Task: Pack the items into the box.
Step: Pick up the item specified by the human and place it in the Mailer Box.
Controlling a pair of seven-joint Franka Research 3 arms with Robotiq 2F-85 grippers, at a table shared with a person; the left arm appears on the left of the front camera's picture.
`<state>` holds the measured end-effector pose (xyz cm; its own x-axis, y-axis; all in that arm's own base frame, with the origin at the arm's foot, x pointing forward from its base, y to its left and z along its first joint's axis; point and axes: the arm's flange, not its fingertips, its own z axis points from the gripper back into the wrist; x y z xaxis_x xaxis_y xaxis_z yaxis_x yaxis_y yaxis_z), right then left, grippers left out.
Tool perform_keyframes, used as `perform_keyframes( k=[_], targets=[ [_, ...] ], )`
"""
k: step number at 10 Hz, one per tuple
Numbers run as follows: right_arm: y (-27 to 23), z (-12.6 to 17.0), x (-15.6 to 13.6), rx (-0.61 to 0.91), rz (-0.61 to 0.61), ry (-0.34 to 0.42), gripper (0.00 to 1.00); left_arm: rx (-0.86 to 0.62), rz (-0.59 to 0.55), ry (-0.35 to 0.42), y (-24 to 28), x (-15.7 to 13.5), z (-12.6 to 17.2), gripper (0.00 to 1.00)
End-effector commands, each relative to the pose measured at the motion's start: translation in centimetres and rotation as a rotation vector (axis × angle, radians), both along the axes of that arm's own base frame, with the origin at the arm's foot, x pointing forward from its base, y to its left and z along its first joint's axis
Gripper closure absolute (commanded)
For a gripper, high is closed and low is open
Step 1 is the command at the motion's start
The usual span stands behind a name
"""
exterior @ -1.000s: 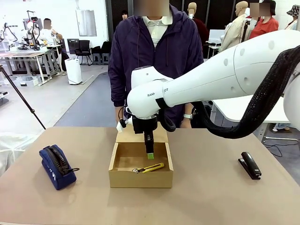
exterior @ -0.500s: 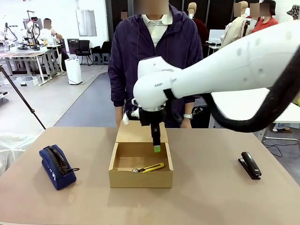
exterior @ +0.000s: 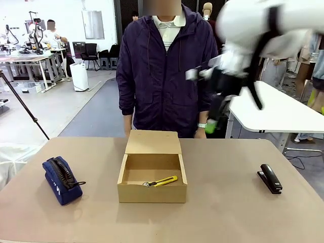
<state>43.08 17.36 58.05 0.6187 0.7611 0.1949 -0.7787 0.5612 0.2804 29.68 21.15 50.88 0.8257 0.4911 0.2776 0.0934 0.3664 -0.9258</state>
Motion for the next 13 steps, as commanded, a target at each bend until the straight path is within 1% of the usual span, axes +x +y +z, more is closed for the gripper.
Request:
perform_keyframes(
  k=[1,2,3,4,5,6,7,8,9,10,13],
  targets=[
    [-9.7,-0.6,-4.8,0.320,-0.398,-0.088,0.00,-0.020,0.002,-0.017,-0.1,0.0,0.3,0.00],
    [-12.4,-0.3,-6.4,0.369,-0.404,-0.114,0.00,-0.020,0.002,-0.017,-0.1,0.0,0.3,0.00],
    [-17.0,-0.8,-9.0,0.427,-0.477,-0.141,0.00,-0.020,0.002,-0.017,-0.1,0.0,0.3,0.00],
    [-20.2,-1.8,-11.4,0.528,-0.520,-0.175,0.00,-0.020,0.002,-0.017,-0.1,0.0,0.3,0.00],
    [-23.1,-3.5,-13.6,0.606,-0.591,-0.192,0.00,-0.020,0.002,-0.017,-0.1,0.0,0.3,0.00],
    [-25.9,-6.3,-15.9,0.715,-0.669,-0.223,0.00,-0.020,0.002,-0.017,-0.1,0.0,0.3,0.00],
    [-27.6,-8.9,-17.5,0.775,-0.712,-0.245,0.00,-0.020,0.002,-0.017,-0.1,0.0,0.3,0.00],
    [-28.5,-11.1,-17.8,0.807,-0.756,-0.208,0.00,-0.020,0.002,-0.017,-0.1,0.0,0.3,0.00],
    [-28.0,-12.3,-16.6,0.657,-0.819,-0.136,0.00,-0.020,0.002,-0.017,-0.1,0.0,0.3,0.00],
    [-29.5,-7.9,-17.1,0.750,-0.754,-0.187,0.00,-0.020,0.002,-0.017,-0.1,0.0,0.3,0.00],
    [-29.5,-7.9,-17.1,0.750,-0.754,-0.187,0.00,-0.020,0.002,-0.017,-0.1,0.0,0.3,0.00]
  ],
)
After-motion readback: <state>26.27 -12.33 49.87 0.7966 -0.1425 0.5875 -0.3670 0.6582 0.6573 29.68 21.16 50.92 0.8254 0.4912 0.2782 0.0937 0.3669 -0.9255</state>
